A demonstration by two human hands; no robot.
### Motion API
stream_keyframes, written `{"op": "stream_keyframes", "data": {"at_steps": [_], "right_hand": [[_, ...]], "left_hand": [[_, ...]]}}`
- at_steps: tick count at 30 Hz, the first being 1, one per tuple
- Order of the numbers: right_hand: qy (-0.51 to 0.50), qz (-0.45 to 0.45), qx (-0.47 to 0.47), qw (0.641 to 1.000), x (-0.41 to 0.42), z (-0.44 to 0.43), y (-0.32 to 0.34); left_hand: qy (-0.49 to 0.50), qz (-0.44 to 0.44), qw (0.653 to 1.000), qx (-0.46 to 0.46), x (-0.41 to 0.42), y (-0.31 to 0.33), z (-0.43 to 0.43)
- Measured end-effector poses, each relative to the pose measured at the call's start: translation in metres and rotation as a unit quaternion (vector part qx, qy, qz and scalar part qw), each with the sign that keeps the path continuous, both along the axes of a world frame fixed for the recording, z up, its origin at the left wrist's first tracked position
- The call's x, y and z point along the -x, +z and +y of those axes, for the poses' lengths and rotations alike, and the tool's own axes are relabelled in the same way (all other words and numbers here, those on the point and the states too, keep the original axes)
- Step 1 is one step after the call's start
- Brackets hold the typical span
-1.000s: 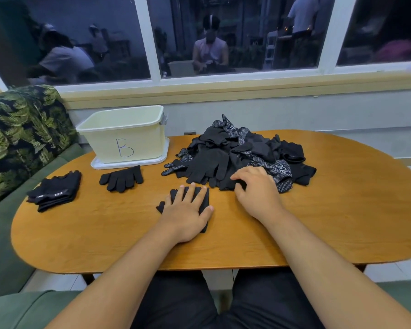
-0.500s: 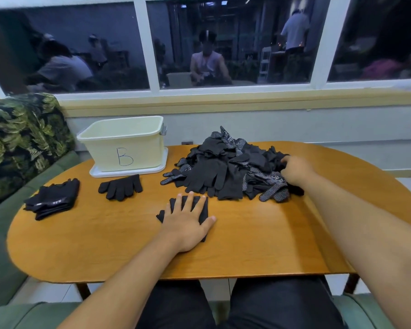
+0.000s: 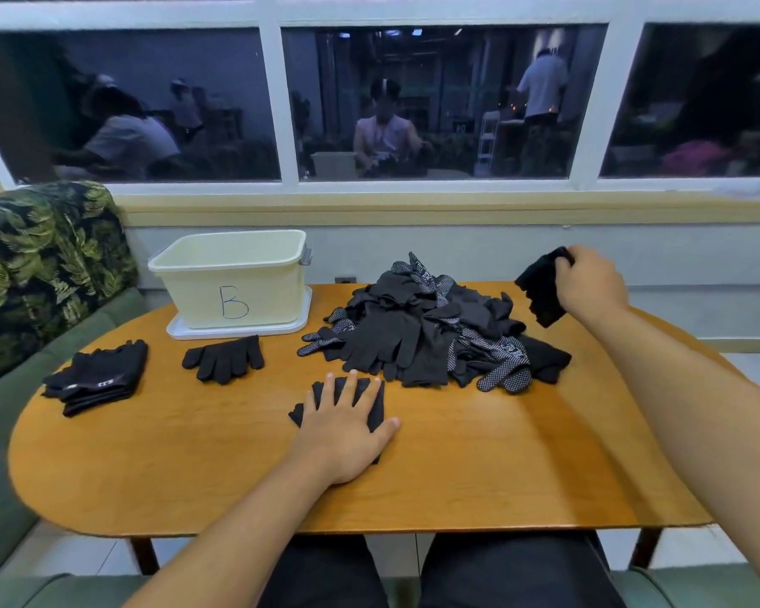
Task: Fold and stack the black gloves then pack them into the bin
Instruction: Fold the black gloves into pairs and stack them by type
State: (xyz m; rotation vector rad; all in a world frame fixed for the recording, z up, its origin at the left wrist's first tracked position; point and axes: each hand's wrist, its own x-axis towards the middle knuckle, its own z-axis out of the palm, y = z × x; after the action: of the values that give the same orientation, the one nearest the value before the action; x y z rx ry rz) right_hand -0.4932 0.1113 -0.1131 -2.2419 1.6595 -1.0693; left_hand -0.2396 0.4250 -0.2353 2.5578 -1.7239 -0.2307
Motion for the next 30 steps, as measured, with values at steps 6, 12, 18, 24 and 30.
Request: {"op": "stream_keyframes", "data": {"at_steps": [6,12,18,24,30], "right_hand": [[0.170,-0.093,-0.039,0.980,-0.016,0.035,0.056],[0.372,-0.113,-0.180,0.903,-0.058,0.101,0.076],[0.446,-0.063,-0.223,0.865,-0.093,0.157,0.072],[0.507,-0.009,-0.248,0.825,-0.118,0.193,0.060],[0.514,-0.012,-0.247,0.821,-0.133,0.191,0.054]], "left_hand": [[0.004,0.010,0.999,0.035,-0.001,-0.005,0.002],[0.030,0.094,0.979,0.178,0.004,0.004,0.017],[0.098,0.275,0.835,0.467,0.002,0.016,0.043],[0.017,0.360,0.813,0.457,0.018,0.068,0.050],[-0.001,0.342,0.852,0.397,-0.018,0.118,0.055]]}}
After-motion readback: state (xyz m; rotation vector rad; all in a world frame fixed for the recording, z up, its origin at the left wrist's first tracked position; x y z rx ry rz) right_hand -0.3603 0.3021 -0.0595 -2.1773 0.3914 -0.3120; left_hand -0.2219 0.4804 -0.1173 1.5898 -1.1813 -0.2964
